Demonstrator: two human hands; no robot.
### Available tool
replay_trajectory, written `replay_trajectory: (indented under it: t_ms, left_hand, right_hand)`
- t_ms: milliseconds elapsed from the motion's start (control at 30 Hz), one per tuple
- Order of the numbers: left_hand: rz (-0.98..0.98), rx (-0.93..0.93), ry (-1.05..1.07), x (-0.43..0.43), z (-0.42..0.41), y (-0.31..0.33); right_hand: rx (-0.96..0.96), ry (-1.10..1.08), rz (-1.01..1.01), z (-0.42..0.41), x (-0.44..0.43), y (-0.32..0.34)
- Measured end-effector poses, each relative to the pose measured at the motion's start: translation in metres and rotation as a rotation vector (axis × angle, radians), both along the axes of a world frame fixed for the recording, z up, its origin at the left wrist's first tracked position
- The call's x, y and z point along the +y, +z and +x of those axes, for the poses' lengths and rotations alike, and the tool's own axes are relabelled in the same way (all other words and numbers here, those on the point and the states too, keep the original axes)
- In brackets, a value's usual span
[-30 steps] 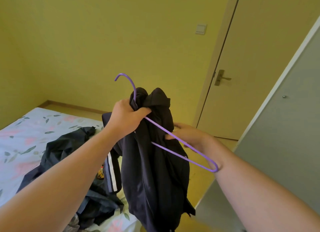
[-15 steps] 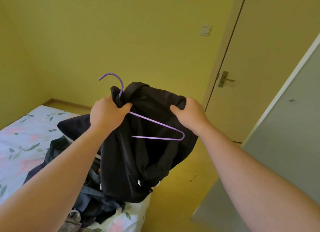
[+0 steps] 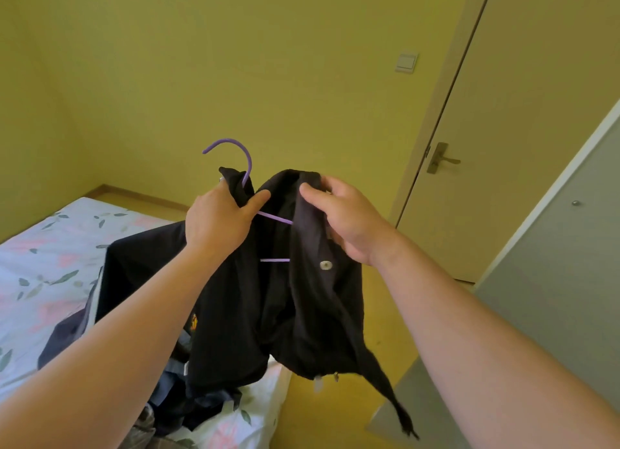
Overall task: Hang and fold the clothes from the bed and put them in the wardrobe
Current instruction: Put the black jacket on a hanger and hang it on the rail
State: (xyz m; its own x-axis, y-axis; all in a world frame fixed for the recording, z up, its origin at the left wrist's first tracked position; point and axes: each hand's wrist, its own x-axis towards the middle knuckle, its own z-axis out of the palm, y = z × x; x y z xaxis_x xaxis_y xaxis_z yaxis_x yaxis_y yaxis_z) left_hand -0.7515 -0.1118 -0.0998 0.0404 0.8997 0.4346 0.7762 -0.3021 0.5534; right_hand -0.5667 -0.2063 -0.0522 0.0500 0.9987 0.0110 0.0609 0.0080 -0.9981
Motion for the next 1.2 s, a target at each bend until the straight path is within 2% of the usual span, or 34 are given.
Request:
replay_trajectory:
  t_ms: [67, 233, 367, 400, 433, 533, 600, 700, 800, 900, 1000, 1100, 1200]
  left_hand:
    - [-0.061, -0.108, -0.09, 0.0, 0.0, -0.001]
    - [-0.166, -0.285, -0.202, -0.005, 0.005, -0.002]
    - [-0.191, -0.344, -0.25, -0.008, 0.015, -0.003]
    - [-0.198, -0.344, -0.264, -0.009, 0.018, -0.004]
    - [-0.203, -0.336, -0.277, -0.011, 0.021, -0.004]
    - [-0.196, -0.289, -0.321, -0.014, 0.032, -0.001]
    - [-0.173, -0.26, -0.365, -0.016, 0.039, 0.003]
    - [-0.145, -0.23, -0.447, -0.02, 0.048, 0.008]
    - [-0.13, -0.227, -0.499, -0.025, 0.057, 0.01]
    - [-0.142, -0.236, -0.557, -0.026, 0.061, 0.009]
    - [-0.157, -0.209, -0.595, -0.023, 0.061, 0.007]
    - [-0.05, -0.125, -0.542, -0.019, 0.06, -0.001]
    - [0.113, -0.116, -0.435, -0.023, 0.055, -0.01]
  right_hand:
    - [-0.13, 0.091, -0.008, 0.007, -0.002, -0.003]
    - [-0.915, -0.182, 0.137, 0.03, -0.005, -0.024]
    - [-1.129, -0.157, -0.165, 0.04, -0.008, -0.033]
    - [-1.197, -0.159, -0.175, 0.039, -0.009, -0.035]
    - [-1.217, -0.162, -0.13, 0.036, -0.011, -0.037]
    - [-1.067, -0.104, 0.1, 0.026, -0.016, -0.04]
    - [-1.043, -0.079, 0.129, 0.023, -0.018, -0.041]
    - [-1.108, -0.207, 0.041, 0.027, -0.021, -0.045]
    - [-1.256, -0.292, 0.006, 0.037, -0.025, -0.049]
    - [-1.21, -0.255, -0.002, 0.047, -0.027, -0.052]
    - [-1.23, -0.336, 0.024, 0.054, -0.027, -0.052]
    - [-1.253, -0.402, -0.003, 0.061, -0.024, -0.055]
    - [-1.181, -0.444, -0.126, 0.071, -0.022, -0.053]
